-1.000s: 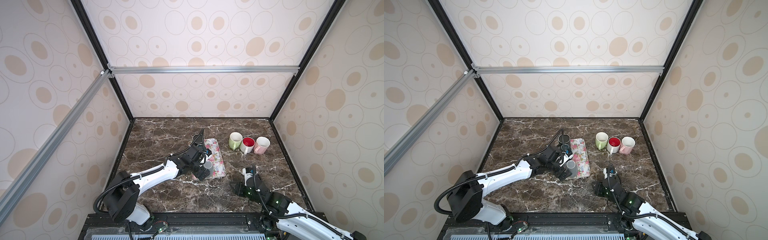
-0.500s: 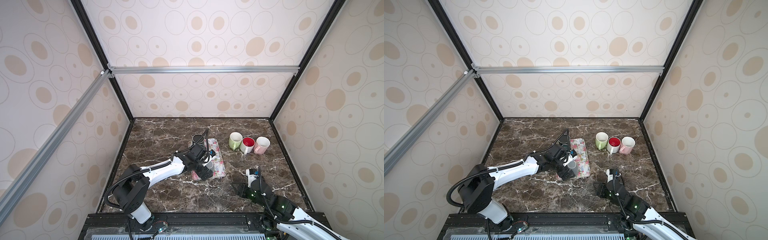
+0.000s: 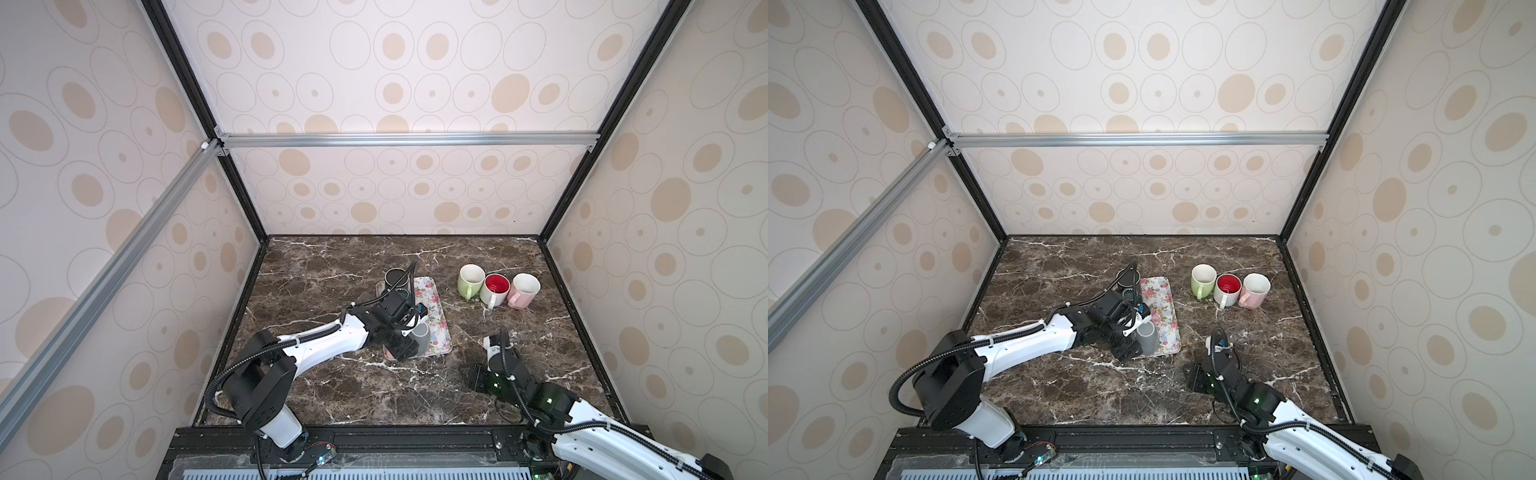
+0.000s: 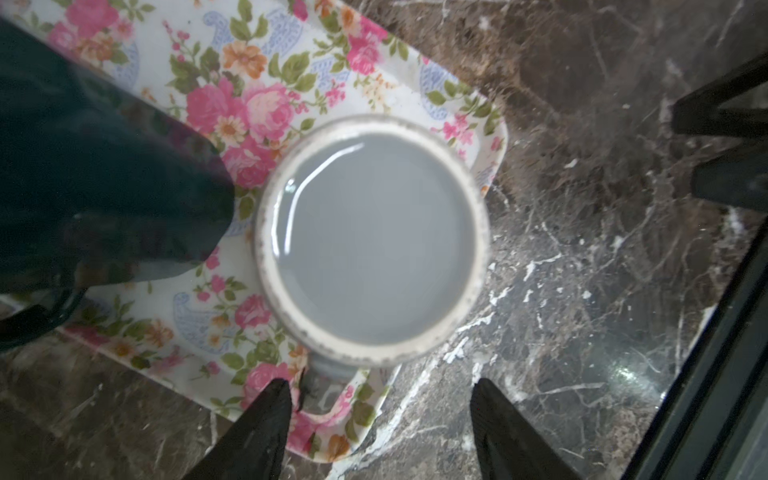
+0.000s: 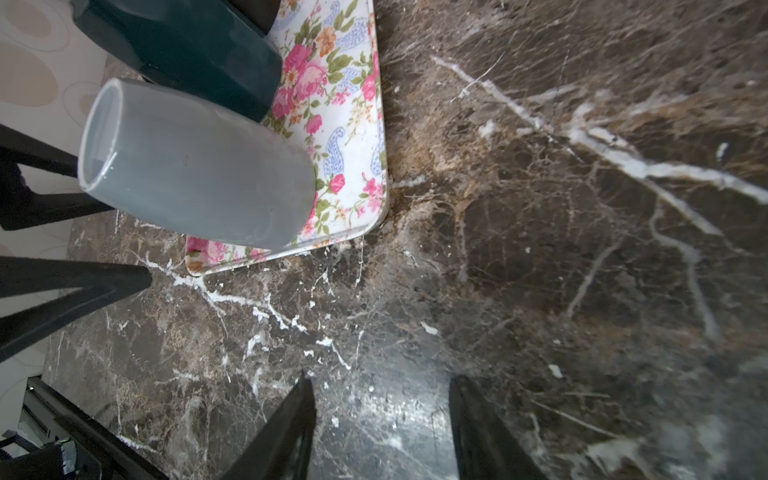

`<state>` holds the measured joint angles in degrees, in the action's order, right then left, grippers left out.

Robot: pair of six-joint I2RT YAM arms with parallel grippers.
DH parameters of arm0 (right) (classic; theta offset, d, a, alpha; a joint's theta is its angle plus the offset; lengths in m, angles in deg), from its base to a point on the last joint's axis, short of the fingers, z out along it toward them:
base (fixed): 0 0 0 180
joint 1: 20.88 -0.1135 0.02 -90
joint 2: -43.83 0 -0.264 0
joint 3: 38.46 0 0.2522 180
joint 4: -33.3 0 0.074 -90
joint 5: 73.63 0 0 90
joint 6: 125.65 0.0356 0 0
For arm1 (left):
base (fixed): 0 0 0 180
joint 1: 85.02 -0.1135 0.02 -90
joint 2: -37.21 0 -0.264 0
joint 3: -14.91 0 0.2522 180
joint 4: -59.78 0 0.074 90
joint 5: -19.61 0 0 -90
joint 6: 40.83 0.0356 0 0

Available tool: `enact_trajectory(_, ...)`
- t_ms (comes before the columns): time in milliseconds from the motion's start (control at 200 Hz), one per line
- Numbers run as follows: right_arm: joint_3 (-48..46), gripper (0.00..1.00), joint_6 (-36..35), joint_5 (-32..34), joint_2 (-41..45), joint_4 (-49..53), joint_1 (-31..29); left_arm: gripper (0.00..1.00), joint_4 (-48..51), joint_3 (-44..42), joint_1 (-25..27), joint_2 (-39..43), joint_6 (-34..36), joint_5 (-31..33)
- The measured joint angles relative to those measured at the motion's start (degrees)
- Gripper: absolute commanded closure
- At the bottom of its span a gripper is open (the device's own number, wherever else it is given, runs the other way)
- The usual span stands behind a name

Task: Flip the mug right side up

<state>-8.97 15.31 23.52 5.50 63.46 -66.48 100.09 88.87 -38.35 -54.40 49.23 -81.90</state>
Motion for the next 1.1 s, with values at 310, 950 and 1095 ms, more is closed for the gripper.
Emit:
enact_trajectory(310, 3.2, 0.46, -1.6, -1.9, -9.1, -4.8, 0.0, 0.51, 2.0, 1.4, 0.0, -2.4, 0.2, 5.4)
enact_trajectory(950, 1.8, 0.46, -1.5, -2.2, -9.5, -8.3, 0.0, 0.69, 2.7, 5.2, 0.0, -5.8, 0.2, 6.7)
enact_trajectory(1095, 1.6, 0.46, -1.5, -2.0, -9.4, -8.3, 0.0, 0.75, 2.7, 5.6, 0.1, -6.2, -0.1, 6.4)
